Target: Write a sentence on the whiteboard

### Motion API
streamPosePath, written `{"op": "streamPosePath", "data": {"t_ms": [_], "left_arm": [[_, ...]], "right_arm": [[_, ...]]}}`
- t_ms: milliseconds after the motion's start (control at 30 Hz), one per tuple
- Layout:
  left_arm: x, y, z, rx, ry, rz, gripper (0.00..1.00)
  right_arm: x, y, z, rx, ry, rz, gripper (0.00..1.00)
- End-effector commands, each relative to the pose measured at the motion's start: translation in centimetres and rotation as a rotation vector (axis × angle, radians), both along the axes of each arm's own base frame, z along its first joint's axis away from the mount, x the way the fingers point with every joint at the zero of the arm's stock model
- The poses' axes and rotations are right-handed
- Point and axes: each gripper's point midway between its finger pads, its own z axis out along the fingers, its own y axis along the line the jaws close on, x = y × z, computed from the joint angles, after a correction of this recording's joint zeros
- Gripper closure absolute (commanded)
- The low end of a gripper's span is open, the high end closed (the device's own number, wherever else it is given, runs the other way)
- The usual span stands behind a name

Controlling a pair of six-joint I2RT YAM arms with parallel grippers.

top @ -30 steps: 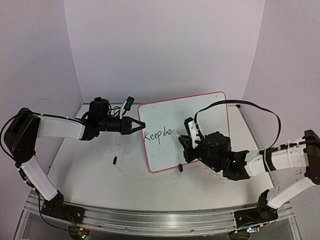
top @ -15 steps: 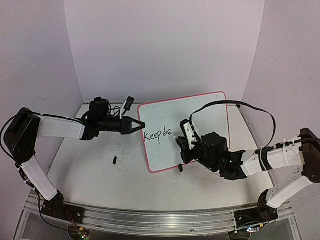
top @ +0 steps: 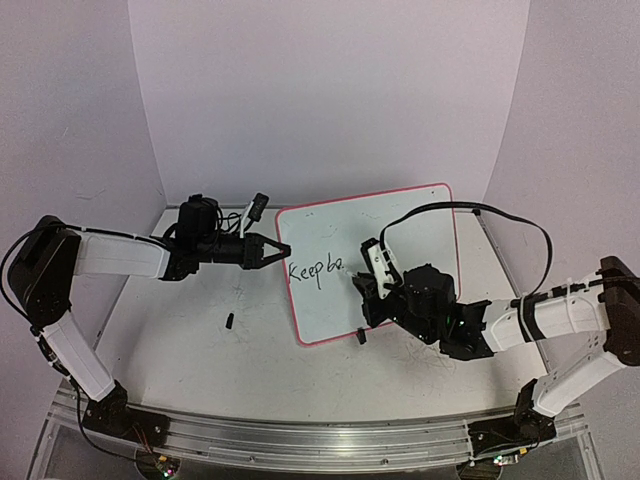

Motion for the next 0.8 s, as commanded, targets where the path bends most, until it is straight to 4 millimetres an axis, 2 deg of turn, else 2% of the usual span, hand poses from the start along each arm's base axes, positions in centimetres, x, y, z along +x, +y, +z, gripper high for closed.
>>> {"op": "streamPosePath", "data": {"t_ms": [0, 433, 667, 767], "left_arm": [[0.8, 0.3, 1.5, 0.012, -0.075, 0.044, 0.98], [0.9, 0.3, 1.3, 0.02, -0.072, 0.051, 1.0], [0.9, 0.3, 1.2, 0.022, -0.07, 0.049, 1.0], [0.8, 0.2, 1.3, 0.022, -0.074, 0.048, 1.0]], "right_arm": [[0.4, 0.1, 3.0, 0.073, -0.048, -0.025, 1.0], [1.1, -0.9, 3.4, 0.055, -0.067, -0.095, 1.0], [1.1, 0.3, 3.2, 0.057, -0.05, -0.056, 1.0], [1.3, 0.0, 3.0, 0.028, -0.066, -0.072, 1.0]]}}
